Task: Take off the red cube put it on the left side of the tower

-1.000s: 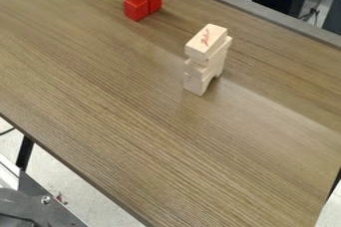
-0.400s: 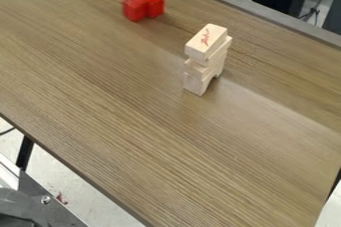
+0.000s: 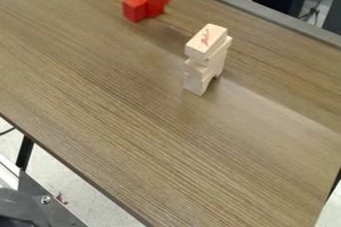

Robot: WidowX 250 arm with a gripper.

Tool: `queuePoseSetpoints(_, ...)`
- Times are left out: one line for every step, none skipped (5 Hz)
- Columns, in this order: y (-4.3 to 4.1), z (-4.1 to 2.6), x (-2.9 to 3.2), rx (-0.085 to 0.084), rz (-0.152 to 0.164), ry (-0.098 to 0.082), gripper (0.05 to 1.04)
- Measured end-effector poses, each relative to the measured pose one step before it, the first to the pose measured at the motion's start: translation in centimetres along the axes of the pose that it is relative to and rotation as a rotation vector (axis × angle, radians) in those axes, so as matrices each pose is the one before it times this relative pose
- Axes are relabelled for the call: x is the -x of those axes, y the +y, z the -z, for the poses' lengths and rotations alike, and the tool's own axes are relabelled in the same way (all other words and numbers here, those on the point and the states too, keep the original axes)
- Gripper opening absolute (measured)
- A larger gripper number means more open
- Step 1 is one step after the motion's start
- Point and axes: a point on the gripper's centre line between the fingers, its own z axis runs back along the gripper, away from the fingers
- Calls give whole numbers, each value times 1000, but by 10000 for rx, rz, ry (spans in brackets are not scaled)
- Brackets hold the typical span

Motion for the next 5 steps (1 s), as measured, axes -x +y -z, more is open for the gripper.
queuePoseSetpoints(-1081, 1183, 863, -196, 744, 196, 551)
queuePoseSetpoints(-1484, 1247, 570, -155, 568, -13, 551)
queuePoseSetpoints(-1084, 578, 210, 45, 220, -32, 551)
queuePoseSetpoints(-70, 163, 105, -4, 87, -30, 551)
queuePoseSetpoints(64, 55, -105, -38, 40, -68, 605)
